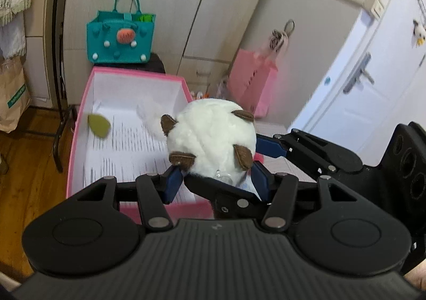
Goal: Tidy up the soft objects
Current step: 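Carry the plush toy with both tools toward the pink box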
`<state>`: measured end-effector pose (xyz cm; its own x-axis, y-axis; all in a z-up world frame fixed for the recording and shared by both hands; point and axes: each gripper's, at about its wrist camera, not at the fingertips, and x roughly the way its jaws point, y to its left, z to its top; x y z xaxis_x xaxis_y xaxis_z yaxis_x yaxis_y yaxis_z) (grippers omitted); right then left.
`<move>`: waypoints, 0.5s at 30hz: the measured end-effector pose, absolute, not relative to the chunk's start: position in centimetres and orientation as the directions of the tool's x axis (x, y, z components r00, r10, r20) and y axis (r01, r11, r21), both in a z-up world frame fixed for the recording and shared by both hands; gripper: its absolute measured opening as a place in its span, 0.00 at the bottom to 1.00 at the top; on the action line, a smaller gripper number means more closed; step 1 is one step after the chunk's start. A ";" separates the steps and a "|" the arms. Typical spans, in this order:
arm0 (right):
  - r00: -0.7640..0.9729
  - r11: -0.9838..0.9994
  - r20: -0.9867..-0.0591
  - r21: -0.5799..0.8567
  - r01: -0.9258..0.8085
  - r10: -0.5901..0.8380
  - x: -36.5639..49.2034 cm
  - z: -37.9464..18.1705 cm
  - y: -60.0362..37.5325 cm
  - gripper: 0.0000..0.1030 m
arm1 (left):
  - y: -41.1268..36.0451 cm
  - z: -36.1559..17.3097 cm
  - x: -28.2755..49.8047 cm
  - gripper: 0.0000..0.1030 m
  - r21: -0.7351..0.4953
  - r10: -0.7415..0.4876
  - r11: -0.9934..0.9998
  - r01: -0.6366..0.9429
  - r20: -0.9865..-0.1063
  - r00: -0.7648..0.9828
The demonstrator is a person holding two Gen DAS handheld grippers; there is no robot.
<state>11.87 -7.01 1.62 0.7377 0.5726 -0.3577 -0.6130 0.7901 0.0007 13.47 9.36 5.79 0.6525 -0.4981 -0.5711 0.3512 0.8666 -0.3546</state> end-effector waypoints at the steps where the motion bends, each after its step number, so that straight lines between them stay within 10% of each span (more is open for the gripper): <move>1: 0.736 0.787 -0.355 0.001 -0.616 0.576 12.5 1.7 -6.8 0.71 | 9.6 5.8 14.2 0.53 -0.359 -0.499 0.866 0.349 -0.564 0.658; 15: 0.587 0.693 -0.503 0.034 -0.720 0.635 23.7 -2.3 -2.9 0.69 | 13.5 0.1 23.4 0.53 -0.440 -0.444 0.881 0.175 -0.641 0.626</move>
<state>23.75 -2.94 -2.34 0.5867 0.6349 -0.5027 -0.7202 0.6929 0.0345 23.35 13.54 0.10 0.6255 -0.4444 -0.6413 0.1746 0.8808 -0.4401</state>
